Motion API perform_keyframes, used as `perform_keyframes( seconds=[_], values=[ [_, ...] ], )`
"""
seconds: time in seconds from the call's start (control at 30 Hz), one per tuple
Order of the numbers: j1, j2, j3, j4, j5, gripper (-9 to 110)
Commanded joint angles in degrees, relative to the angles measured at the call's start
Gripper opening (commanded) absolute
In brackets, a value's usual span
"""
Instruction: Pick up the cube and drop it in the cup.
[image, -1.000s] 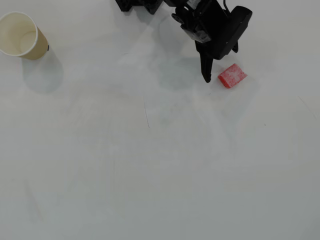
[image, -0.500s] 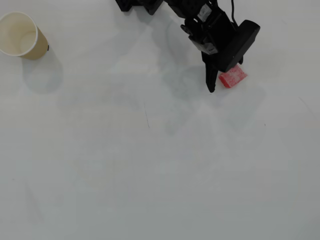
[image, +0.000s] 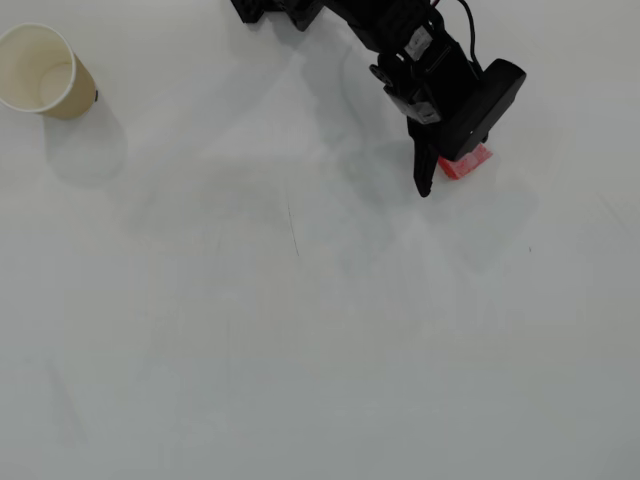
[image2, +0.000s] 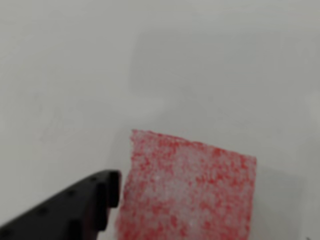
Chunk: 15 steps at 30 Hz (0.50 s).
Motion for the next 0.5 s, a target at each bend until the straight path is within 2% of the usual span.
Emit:
perform_keyframes(
  seconds=[0.0, 0.47],
  values=[
    [0.00, 0.53, -7.47, -2.20, -0.53, 43],
    [-2.72, -2.81, -8.17, -3.08, -0.53, 43]
  ],
)
